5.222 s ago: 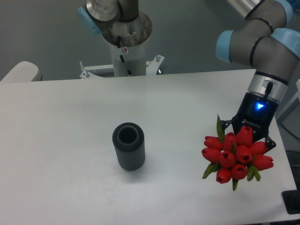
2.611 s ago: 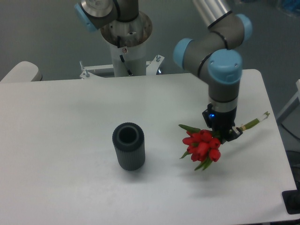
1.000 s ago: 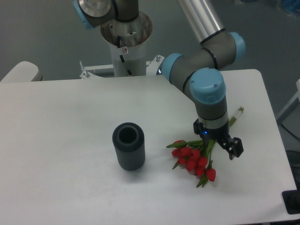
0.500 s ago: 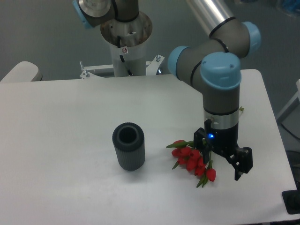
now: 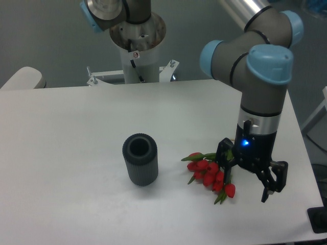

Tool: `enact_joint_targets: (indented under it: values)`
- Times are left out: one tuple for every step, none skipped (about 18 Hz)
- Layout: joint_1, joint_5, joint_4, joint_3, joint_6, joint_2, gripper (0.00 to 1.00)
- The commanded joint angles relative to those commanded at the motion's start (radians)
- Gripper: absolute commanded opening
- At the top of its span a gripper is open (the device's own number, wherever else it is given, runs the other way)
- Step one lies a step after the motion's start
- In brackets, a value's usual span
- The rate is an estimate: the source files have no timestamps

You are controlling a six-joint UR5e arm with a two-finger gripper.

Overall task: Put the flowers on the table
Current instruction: 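Raise the open gripper up away from the tulips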

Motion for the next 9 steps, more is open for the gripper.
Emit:
enact_joint_targets:
  values:
    - [-0.002, -0.002, 0.000, 0.002, 0.000, -0.002, 1.00]
    - [-0.002, -0.002, 0.000, 0.005, 0.000, -0.003, 1.00]
    - [-0.002, -0.002, 0.000, 0.006, 0.000, -0.005, 1.00]
    - [0.000, -0.002, 0.000, 0.006, 0.000, -0.005, 1.00]
    - [0.000, -0.002, 0.000, 0.006, 0.002, -0.005, 1.00]
    - [0.000, -0.002, 0.000, 0.006, 0.002, -0.005, 1.00]
    - [0.000, -0.002, 0.000, 0.006, 0.000, -0.005, 1.00]
    - [0.000, -0.002, 0.000, 0.006, 0.000, -0.005, 1.00]
    - [0.000, -0.002, 0.000, 0.006, 0.000, -0.005, 1.00]
